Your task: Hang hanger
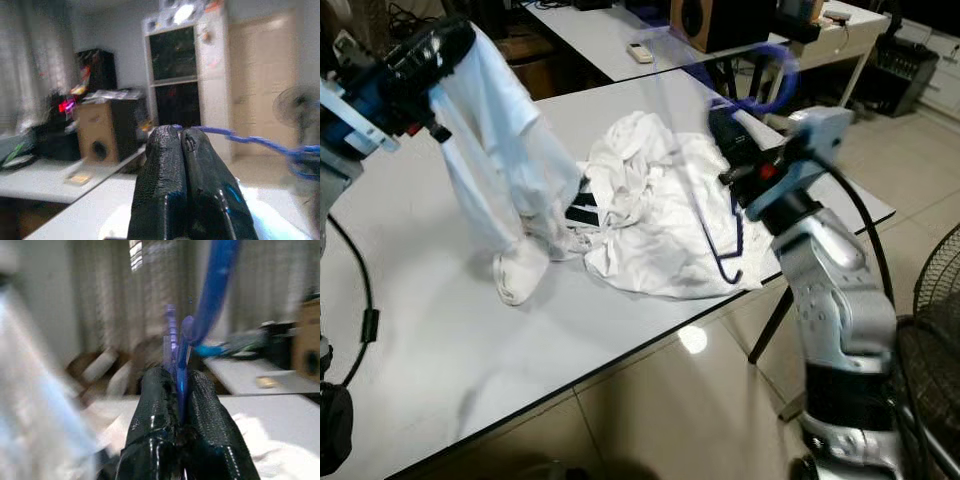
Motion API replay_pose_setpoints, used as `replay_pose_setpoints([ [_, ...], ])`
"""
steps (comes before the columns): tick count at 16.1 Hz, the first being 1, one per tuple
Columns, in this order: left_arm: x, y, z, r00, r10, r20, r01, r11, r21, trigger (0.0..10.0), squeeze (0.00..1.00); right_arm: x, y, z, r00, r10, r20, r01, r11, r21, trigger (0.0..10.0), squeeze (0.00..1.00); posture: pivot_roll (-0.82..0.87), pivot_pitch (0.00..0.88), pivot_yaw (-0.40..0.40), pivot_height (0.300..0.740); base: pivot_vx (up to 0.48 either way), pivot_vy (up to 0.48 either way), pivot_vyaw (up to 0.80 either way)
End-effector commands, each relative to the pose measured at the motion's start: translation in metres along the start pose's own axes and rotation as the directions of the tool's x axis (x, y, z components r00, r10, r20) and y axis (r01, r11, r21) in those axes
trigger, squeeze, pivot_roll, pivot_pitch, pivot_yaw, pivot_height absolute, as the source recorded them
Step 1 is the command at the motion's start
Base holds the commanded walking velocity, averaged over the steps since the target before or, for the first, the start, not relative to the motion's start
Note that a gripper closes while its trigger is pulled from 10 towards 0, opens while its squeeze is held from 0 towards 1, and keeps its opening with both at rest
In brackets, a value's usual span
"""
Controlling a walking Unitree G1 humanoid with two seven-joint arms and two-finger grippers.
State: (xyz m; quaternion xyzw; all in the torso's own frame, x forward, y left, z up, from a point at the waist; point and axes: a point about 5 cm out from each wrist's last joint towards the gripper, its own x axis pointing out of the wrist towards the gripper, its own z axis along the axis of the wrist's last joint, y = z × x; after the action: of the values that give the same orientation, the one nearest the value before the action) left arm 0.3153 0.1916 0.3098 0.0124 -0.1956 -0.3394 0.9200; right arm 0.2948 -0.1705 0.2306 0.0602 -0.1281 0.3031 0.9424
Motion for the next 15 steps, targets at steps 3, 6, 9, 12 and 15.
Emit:
replay_pose_setpoints([
  [3,0.01,0.004,-0.029,0.978,0.155,-0.142,-0.153,0.988,0.029,0.0,0.0,-0.04,0.034,-0.036,0.946,0.228,-0.23,-0.226,0.973,0.035,10.0,0.0,-0.09,0.0,0.021,0.74,0.0,0.0,0.0],
  [6,0.021,0.003,-0.028,0.981,0.145,-0.128,-0.146,0.989,0.001,0.0,0.0,-0.062,0.044,-0.033,0.924,0.286,-0.255,-0.275,0.958,0.079,10.0,0.0,-0.11,0.0,0.053,0.74,0.0,0.0,0.0],
  [9,0.029,-0.002,-0.03,0.986,0.111,-0.125,-0.113,0.994,-0.008,0.0,0.0,-0.064,0.049,-0.033,0.913,0.314,-0.259,-0.302,0.949,0.085,10.0,0.0,-0.13,0.0,0.064,0.74,0.0,0.0,0.0],
  [12,0.031,-0.001,-0.031,0.984,0.123,-0.131,-0.124,0.992,0.002,0.0,0.0,-0.063,0.054,-0.029,0.911,0.332,-0.245,-0.319,0.943,0.095,10.0,0.0,-0.12,0.0,0.056,0.74,0.0,0.0,0.0],
  [15,0.024,0.012,-0.038,0.957,0.227,-0.18,-0.216,0.973,0.079,0.0,0.0,-0.069,0.047,-0.026,0.927,0.275,-0.255,-0.266,0.961,0.071,10.0,0.0,-0.11,0.0,0.048,0.74,0.0,0.0,0.0],
])
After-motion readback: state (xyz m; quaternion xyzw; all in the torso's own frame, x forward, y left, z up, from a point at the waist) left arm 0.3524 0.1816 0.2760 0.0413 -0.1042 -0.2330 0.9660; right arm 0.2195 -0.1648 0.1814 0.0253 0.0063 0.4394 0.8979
